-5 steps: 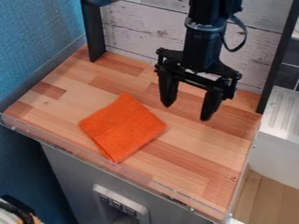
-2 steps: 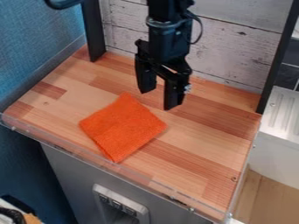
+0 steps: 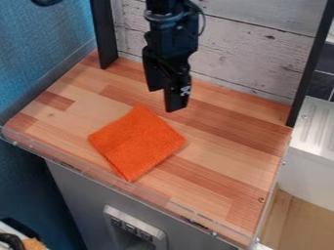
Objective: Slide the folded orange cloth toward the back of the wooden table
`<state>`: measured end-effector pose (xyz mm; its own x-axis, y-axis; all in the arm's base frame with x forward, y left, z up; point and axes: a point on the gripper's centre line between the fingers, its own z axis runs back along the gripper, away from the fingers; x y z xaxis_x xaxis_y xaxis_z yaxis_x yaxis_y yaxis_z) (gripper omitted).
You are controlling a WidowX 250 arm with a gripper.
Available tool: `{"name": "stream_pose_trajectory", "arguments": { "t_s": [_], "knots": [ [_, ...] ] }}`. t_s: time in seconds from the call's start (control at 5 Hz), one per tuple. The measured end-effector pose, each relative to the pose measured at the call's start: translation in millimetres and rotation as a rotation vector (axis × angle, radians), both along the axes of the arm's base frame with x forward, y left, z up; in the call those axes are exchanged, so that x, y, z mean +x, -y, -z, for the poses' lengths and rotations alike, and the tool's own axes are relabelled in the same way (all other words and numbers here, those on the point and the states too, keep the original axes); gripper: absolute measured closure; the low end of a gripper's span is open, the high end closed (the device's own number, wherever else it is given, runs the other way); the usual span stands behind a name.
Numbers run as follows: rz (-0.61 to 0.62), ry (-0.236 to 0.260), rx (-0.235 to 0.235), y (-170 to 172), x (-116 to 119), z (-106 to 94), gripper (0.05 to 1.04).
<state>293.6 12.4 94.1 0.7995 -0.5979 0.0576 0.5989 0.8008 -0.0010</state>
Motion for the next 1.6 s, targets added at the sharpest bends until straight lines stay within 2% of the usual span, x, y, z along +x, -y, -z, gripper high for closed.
{"name": "stream_pose_trajectory", "arguments": {
  "t_s": [0.2, 0.4, 0.6, 1.0, 1.2, 1.4, 1.6],
  "knots": [
    [0.066, 0.002, 0.004, -6, -4, -4.4, 0.089],
    [0.101, -0.022, 0.002, -14, -10, -5.1, 0.088],
    [0.132, -0.054, -0.004, -15, -15, -5.1, 0.146],
    [0.151, -0.057, 0.017, -19, -12, 1.9, 0.721],
    [0.149, -0.075, 0.034, -19, -12, 16.7, 0.933],
    [0.153, -0.083, 0.053, -20, -14, 31.2, 1.016],
    [0.158, -0.083, 0.068, -21, -16, 45.2, 1.02]
  ]
}}
